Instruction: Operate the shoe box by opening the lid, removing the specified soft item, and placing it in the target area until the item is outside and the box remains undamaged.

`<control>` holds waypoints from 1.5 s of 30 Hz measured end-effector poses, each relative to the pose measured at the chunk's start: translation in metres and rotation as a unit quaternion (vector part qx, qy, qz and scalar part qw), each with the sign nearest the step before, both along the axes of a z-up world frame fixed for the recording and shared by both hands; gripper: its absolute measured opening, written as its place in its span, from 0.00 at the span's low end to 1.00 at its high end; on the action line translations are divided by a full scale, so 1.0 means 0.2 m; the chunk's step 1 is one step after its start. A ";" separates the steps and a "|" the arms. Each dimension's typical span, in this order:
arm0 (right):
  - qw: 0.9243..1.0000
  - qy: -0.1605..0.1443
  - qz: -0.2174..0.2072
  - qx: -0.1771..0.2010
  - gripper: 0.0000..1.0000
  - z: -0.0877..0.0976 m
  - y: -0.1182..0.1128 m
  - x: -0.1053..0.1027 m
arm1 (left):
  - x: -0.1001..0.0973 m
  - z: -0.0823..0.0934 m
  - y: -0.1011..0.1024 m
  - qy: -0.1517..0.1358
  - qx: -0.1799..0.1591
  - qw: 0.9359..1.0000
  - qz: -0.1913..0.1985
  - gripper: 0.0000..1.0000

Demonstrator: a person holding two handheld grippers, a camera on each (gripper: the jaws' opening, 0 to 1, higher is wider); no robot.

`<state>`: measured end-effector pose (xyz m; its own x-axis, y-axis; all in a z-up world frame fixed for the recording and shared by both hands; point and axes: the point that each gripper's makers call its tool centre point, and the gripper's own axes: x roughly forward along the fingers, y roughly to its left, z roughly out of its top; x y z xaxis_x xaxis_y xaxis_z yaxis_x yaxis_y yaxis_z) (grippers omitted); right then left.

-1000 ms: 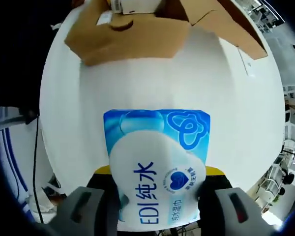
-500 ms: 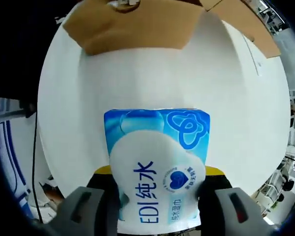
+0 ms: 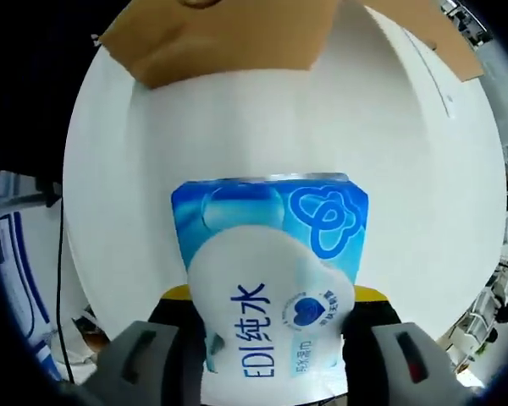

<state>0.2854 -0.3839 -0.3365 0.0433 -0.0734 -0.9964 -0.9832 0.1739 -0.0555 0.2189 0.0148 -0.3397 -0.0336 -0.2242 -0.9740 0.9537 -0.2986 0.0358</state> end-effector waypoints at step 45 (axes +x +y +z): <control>0.998 -0.055 -0.036 0.017 0.63 0.15 -0.05 -0.01 | 0.00 -0.01 -0.01 -0.001 -0.002 1.000 -0.005 0.04</control>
<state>0.2836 -0.3936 -0.3065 0.1478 -0.0464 -0.9879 -0.9563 0.2479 -0.1547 0.2197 0.0138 -0.3416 -0.0344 -0.2273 -0.9732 0.9509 -0.3072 0.0382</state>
